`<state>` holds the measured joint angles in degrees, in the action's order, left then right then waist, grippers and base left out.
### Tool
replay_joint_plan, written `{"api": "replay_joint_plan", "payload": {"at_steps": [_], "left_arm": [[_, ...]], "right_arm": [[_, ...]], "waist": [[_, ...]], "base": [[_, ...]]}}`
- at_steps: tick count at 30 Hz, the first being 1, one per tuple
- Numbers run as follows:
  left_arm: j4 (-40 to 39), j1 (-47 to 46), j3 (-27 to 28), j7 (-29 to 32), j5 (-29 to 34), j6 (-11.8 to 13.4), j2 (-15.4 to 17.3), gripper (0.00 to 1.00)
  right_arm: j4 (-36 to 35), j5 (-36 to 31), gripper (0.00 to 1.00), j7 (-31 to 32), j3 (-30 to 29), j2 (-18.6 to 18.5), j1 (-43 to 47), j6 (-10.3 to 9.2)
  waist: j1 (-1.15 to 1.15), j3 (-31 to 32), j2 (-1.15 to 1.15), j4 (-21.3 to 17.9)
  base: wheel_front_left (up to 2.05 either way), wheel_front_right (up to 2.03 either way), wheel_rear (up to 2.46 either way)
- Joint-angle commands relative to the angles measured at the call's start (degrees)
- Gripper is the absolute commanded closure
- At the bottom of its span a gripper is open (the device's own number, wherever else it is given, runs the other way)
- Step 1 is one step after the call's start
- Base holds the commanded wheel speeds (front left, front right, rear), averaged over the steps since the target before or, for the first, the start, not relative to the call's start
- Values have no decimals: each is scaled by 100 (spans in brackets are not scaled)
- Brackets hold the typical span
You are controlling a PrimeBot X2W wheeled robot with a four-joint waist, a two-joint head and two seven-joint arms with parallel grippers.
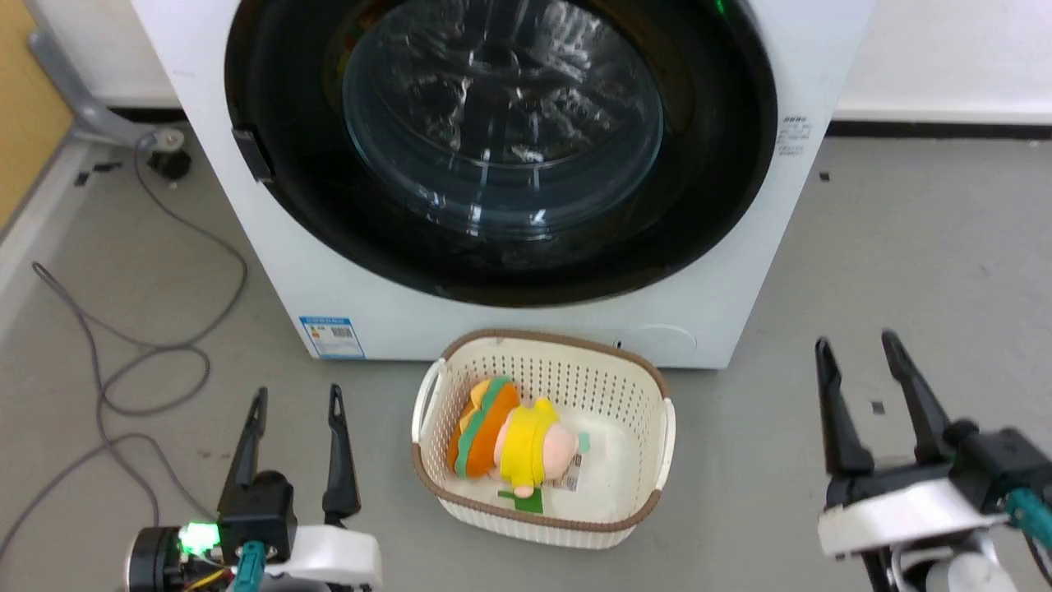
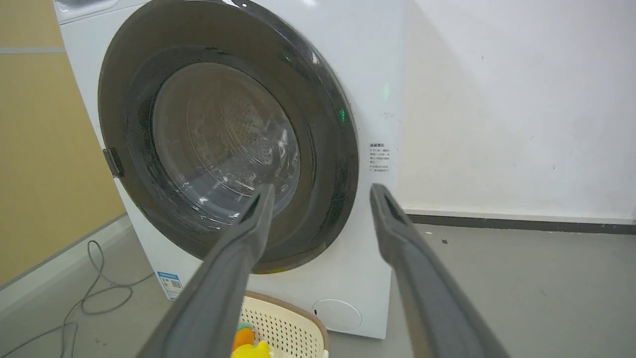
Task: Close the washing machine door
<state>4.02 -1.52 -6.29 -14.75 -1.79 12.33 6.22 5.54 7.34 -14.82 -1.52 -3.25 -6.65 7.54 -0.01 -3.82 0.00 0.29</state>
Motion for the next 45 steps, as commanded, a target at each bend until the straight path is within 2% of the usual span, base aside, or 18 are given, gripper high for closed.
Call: {"api": "replay_joint_plan", "payload": {"at_steps": [1, 12, 13, 45], "left_arm": [[22, 108, 13, -25, -29, -38, -5, 0], [154, 297, 69, -25, -80, -260, -63, 0], [144, 246, 48, 6, -59, -243, -42, 100], [19, 224, 174, 344, -5, -468, -107, 100]], "right_arm": [[9, -72, 0, -18, 8, 31, 152, -5], [16, 203, 0, -18, -50, 36, 687, -5], [11, 178, 100, 3, -37, 8, 619, 0], [-118, -29, 100, 344, 14, 14, 626, -1]], "waist": [[1, 101, 0, 0], [1, 286, 0, 43], [1, 285, 0, 41], [1, 309, 0, 25]], "base": [[0, 0, 0], [0, 0, 0], [0, 0, 0], [0, 0, 0]]}}
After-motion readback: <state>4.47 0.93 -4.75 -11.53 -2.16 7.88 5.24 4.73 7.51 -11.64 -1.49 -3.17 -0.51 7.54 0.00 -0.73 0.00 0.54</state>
